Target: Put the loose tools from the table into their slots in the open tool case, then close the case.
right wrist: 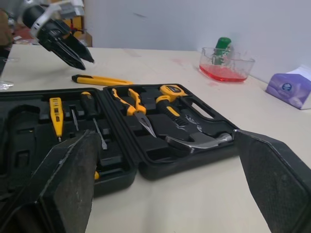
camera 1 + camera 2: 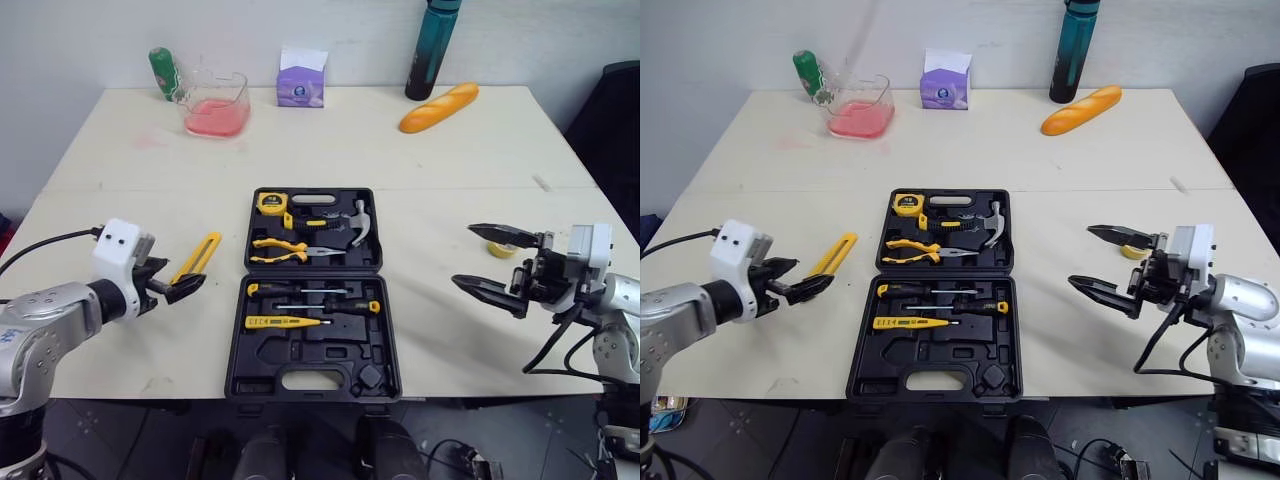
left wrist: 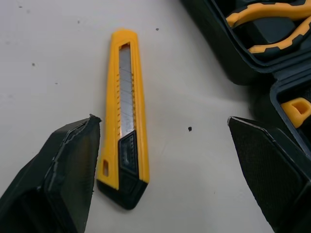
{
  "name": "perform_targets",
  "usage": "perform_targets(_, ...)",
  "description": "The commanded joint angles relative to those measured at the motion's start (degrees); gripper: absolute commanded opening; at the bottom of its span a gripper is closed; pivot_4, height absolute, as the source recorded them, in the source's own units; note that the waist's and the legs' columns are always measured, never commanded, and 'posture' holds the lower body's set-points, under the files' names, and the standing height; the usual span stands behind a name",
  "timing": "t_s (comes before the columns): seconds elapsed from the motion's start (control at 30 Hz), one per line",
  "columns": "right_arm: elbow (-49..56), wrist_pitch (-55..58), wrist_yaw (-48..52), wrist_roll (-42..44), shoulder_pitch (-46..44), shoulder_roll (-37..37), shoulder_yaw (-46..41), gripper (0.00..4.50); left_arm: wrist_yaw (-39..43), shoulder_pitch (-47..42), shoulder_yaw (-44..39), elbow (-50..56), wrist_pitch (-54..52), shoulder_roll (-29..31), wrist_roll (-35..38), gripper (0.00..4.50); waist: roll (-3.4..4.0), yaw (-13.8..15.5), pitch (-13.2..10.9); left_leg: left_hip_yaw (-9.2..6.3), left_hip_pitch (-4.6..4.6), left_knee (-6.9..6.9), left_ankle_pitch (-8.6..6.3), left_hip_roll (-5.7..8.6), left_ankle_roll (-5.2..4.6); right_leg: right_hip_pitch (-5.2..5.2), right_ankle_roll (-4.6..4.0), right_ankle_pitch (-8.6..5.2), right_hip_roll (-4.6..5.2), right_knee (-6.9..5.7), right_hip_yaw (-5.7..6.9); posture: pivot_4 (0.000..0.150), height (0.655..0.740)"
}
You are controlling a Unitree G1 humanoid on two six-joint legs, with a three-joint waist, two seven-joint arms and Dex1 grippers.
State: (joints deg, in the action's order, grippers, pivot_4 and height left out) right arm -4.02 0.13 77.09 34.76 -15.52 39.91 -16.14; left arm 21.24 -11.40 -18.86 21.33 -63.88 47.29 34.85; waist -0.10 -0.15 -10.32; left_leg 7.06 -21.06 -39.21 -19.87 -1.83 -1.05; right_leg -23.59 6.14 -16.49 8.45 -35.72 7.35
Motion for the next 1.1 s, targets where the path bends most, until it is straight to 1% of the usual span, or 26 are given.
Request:
perform_targets(0.03,2.8,0.3,-0.9,0.9,0.2,0.0,-0.6,4.5,-1.2,-1.8,2.7,-2.1,1.5,0.4,-4.0,4.41,-0.01,0.1,0.0,0.0,-0.01,0.0,0.0,0.01,0.0,0.0,0.0,0.0,0.0,0.0,0.01,0.15,0.74)
perform_targets(0.2,4.3,0.7,-1.4,0.9,1.0,-0.1,0.1,4.5,-1.2,-3.9,6.4,-6.8,4.8,-0.5,-8.3,4.41,-0.02,0.1,0.0,0.0,-0.01,0.0,0.02,0.02,-0.02,0.0,0.0,0.0,0.0,0.01,0.03,0.15,0.74)
perform_targets(0.43,5.6,1.3,-1.8,0.8,1.4,-0.3,0.7,4.5,0.9,-7.5,10.4,-13.5,7.7,-2.9,-11.2,4.41,-0.05,0.2,0.0,-0.01,-0.03,-0.01,0.04,0.05,-0.04,0.01,0.03,0.02,0.01,0.02,0.05,0.15,0.74)
perform_targets(0.6,6.8,2.1,-2.1,1.2,1.5,0.0,1.0,4.5,2.5,-8.5,12.3,-15.2,7.7,-3.5,-12.1,4.41,-0.05,0.3,0.0,-0.01,-0.01,-0.01,0.09,0.06,-0.06,0.02,0.04,0.02,0.02,-0.01,0.04,0.15,0.74)
perform_targets(0.83,7.9,2.6,-0.9,1.6,2.3,0.6,1.2,4.5,3.9,-6.5,13.2,-16.1,8.0,-4.0,-13.9,4.41,-0.06,0.4,0.0,-0.04,0.01,-0.02,0.11,0.08,-0.07,0.05,0.05,0.03,0.04,-0.03,0.04,0.15,0.74)
perform_targets(0.93,8.3,2.7,-0.7,1.7,2.8,0.7,1.1,4.5,4.3,-5.7,13.2,-16.3,8.3,-4.5,-14.3,3.6,-0.05,0.4,0.0,-0.04,0.03,-0.01,0.11,0.08,-0.07,0.07,0.05,0.03,0.05,-0.02,0.04,0.15,0.74)
perform_targets(0.97,8.4,3.0,-0.7,1.9,3.0,0.9,1.0,4.5,4.3,-5.5,13.1,-16.3,8.5,-4.7,-14.5,3.23,-0.04,0.4,0.0,-0.03,0.03,-0.01,0.11,0.08,-0.07,0.08,0.05,0.03,0.05,-0.02,0.04,0.15,0.74)
perform_targets(1.1,8.9,3.9,-0.1,2.1,3.8,1.3,1.1,4.5,4.0,-5.2,12.1,-16.3,9.4,-5.6,-14.9,1.42,0.01,0.4,0.0,-0.03,0.1,-0.02,0.11,0.07,-0.07,0.12,0.05,0.03,0.05,-0.04,0.03,0.15,0.74)
